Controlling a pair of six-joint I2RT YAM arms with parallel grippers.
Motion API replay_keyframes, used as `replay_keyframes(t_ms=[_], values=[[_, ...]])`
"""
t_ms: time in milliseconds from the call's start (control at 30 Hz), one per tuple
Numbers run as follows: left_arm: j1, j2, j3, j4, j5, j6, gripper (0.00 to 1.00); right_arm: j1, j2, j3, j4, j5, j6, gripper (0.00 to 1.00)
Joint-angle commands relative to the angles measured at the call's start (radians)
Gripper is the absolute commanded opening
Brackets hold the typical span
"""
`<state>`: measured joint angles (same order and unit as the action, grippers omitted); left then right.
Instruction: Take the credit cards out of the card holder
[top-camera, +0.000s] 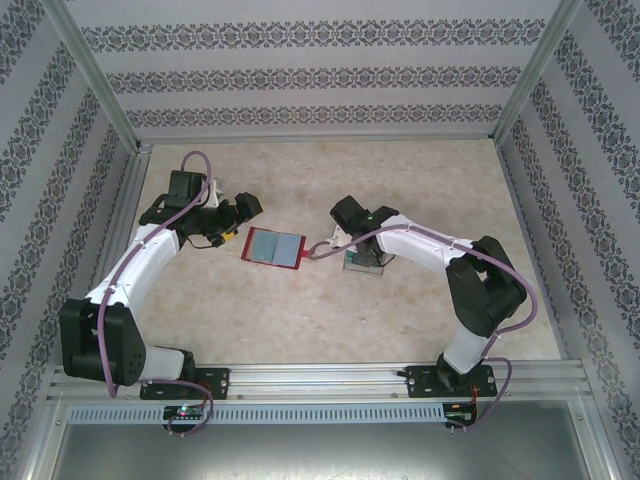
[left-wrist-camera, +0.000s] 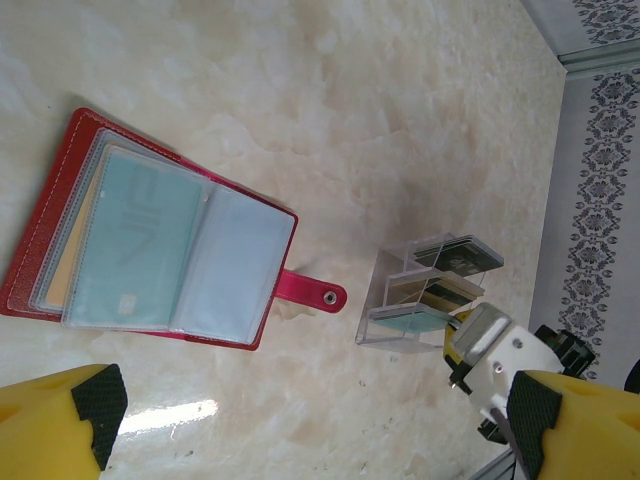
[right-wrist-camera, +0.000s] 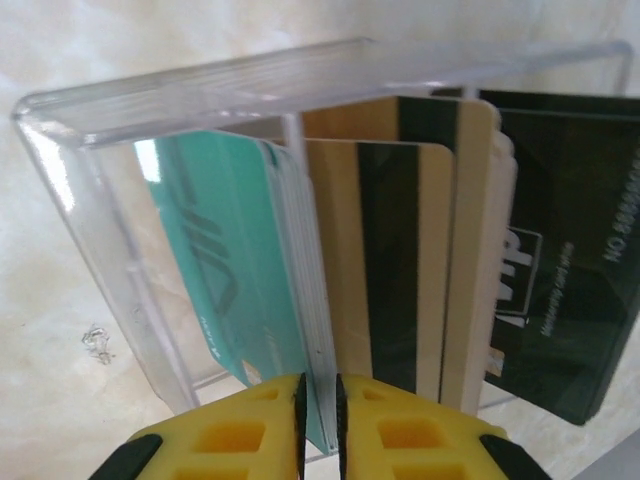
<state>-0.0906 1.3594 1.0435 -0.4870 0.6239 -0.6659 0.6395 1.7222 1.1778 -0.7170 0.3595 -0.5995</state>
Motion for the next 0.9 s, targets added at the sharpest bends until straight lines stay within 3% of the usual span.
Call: replay_keyframes(t_ms=[0,233,400,633,867], values=[[-0.009,0.005,0.004,-0.019,-0.001,0.015,1.0,-0.006,-0.055,0.029,-0.021,0.021,0.099,0.21],[-0.009,0.067,0.019,-0.031,0.001,0.054,1.0,0.045,-0.203,0.034,0.024,-0.096,0.326,0.22],[-0.008,0.149,0.017,-0.033,0.003,0.085,0.91,0.088,-0.225,0.041,0.139,-0.221,0.595,0.24],[-0.009,0.241,0.016,-0.015,-0.01,0.095,0.78,0.151,-0.025,0.118,0.267,-0.344,1.018,0.22],[-0.01,0.323,0.012,0.028,0.017,0.083,0.71,0.175,0.199,0.213,0.345,-0.401,1.205,0.22]])
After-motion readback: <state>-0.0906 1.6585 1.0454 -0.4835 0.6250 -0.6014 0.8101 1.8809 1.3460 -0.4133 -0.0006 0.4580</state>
